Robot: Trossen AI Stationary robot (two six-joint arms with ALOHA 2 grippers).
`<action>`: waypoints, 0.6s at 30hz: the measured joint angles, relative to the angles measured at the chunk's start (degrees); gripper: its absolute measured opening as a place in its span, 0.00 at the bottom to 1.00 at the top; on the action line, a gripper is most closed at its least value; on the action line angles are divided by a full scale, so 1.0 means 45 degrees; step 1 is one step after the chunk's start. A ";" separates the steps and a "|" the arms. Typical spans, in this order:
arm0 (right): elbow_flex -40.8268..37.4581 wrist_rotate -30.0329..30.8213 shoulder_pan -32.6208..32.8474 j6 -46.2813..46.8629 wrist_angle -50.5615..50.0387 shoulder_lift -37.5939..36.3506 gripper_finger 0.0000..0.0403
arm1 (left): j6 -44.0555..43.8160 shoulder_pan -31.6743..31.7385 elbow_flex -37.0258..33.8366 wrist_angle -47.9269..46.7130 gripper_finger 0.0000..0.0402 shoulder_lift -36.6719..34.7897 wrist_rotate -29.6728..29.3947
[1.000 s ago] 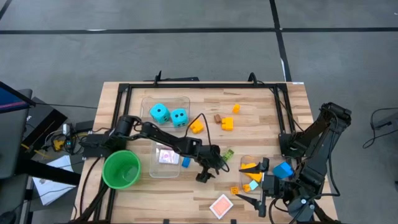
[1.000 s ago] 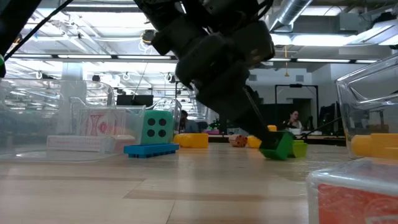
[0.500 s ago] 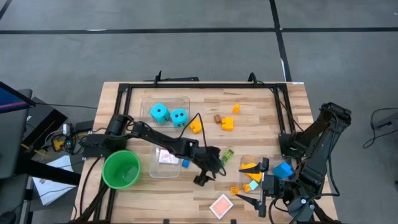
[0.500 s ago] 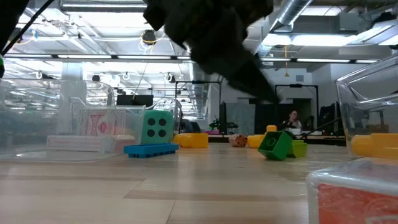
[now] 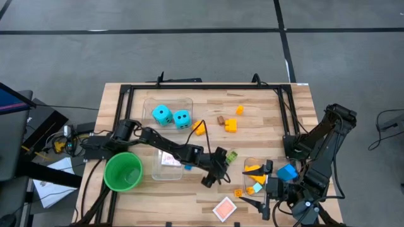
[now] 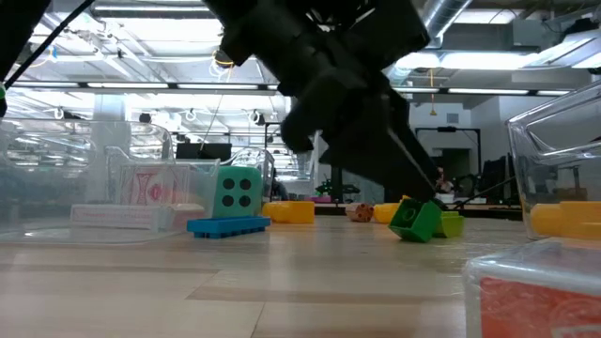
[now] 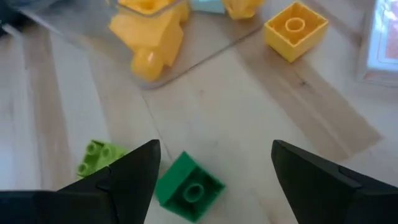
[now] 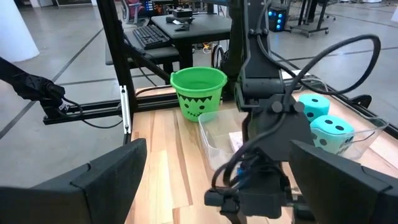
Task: Pick & Place Toys
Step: Put the green game piece into the bottom right transparent bin
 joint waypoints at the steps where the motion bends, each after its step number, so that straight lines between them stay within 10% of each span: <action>1: 0.0000 0.0000 0.0000 -0.0004 0.0005 0.0000 0.94 | 0.0119 0.0002 0.0000 0.0106 0.75 0.0020 -0.0014; 18: 0.0000 -0.0170 -0.0030 -0.0020 -0.0034 0.0000 0.94 | 0.0316 0.0502 0.0004 0.0270 0.75 0.0127 0.0144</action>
